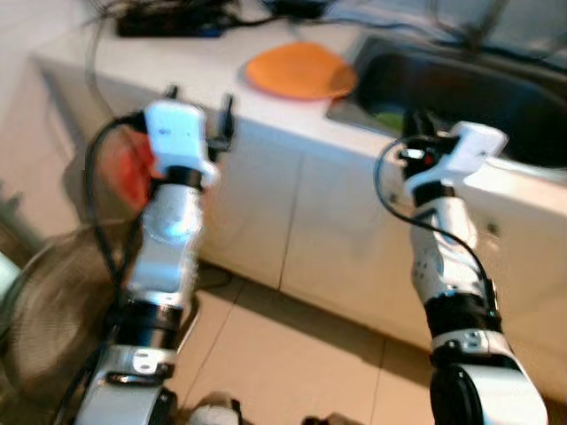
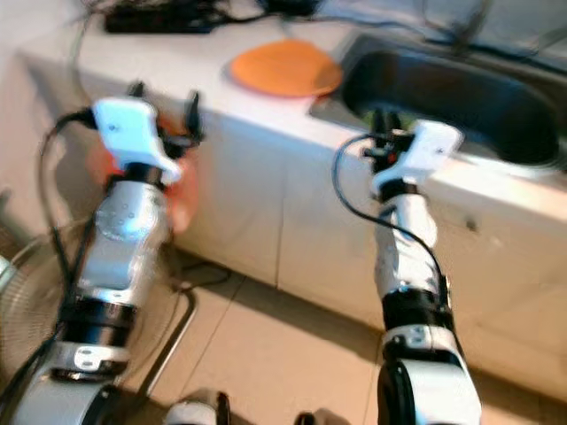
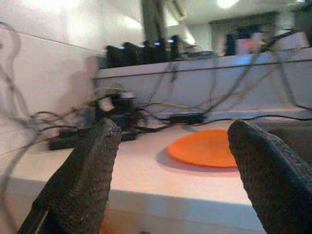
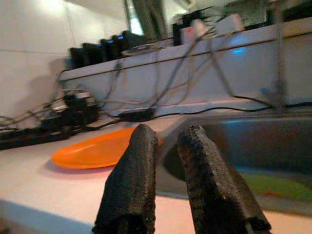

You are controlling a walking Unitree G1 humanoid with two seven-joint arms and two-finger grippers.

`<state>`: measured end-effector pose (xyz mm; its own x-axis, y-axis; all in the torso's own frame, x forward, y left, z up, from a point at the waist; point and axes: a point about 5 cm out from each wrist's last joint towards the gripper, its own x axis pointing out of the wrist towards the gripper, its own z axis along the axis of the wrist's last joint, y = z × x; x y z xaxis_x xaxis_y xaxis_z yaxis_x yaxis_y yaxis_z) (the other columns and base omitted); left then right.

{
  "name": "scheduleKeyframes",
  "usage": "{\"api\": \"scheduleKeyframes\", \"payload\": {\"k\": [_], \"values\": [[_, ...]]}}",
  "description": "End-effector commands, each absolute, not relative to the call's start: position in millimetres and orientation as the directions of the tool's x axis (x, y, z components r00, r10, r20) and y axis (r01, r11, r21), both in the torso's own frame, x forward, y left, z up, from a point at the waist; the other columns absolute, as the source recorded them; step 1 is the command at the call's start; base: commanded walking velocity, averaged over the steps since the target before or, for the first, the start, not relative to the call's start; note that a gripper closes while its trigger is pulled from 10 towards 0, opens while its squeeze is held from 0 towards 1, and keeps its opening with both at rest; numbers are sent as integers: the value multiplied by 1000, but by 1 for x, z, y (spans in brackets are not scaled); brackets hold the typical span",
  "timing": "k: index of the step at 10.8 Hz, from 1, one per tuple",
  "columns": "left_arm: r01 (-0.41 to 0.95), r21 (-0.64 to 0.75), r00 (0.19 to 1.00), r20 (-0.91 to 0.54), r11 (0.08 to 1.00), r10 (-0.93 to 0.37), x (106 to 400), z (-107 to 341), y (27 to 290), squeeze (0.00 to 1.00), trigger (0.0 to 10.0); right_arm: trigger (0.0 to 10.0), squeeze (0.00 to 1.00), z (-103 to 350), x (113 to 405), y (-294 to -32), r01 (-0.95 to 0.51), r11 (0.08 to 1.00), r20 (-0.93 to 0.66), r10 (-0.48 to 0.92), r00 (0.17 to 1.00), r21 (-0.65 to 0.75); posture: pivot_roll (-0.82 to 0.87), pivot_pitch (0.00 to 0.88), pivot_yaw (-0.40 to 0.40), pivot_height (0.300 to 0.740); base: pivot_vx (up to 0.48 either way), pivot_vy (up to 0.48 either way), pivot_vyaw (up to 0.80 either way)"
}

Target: Kitchen organization

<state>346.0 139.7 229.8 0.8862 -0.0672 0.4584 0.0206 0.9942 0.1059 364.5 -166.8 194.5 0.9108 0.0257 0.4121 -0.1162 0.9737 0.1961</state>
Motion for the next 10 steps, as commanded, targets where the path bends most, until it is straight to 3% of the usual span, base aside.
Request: {"api": "scheduleKeyframes", "payload": {"k": [1,9,10], "values": [[40,110,894,439,993,-85,346,225,132,0,10000,10000,0,191,365,-172,-103,974,388,18,921,200,72,145,-65,740,0,0,-775],[42,97,912,404,994,-78,345,214,135,0,10000,10000,0,183,363,-169,-109,973,360,28,933,206,71,152,-59,740,0,0,-754],[44,91,917,390,995,-77,345,210,135,0,10000,10000,0,181,363,-169,-112,972,356,33,934,204,73,151,-58,740,0,0,0]]}}
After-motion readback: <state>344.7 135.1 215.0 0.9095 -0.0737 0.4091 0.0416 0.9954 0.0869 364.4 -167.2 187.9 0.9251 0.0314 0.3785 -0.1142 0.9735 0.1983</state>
